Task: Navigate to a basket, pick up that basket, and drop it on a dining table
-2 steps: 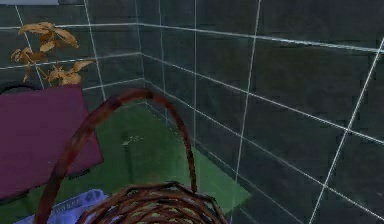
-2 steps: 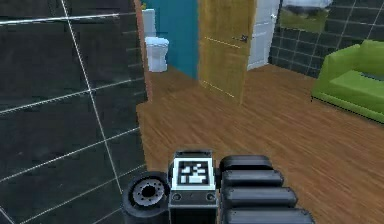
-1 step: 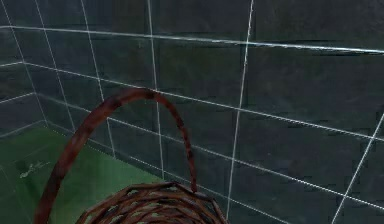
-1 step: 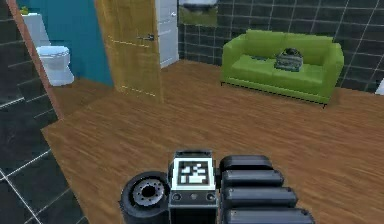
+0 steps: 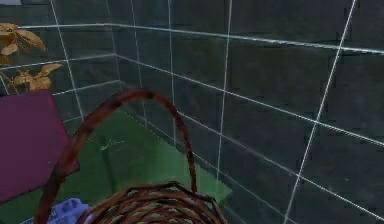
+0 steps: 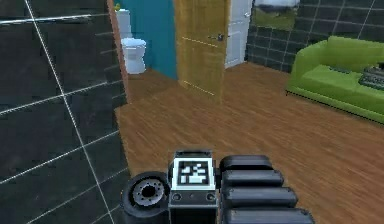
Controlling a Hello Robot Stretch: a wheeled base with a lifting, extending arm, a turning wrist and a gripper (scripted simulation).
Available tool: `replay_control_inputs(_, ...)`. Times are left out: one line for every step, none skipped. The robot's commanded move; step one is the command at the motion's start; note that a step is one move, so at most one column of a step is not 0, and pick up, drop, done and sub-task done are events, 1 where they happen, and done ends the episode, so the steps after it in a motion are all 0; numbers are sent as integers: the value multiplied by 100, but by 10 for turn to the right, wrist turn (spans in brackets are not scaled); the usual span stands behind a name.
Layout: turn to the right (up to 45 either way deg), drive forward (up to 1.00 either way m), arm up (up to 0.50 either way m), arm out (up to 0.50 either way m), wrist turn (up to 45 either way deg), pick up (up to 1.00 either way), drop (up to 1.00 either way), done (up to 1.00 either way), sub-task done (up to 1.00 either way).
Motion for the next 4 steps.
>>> replay_control_inputs(210,0,0,0,0,0,0,0,0)
replay_control_inputs(-450,0,0,0,0,0,0,0,0)
replay_control_inputs(-450,0,0,0,0,0,0,0,0)
replay_control_inputs(-450,0,0,0,0,0,0,0,0)
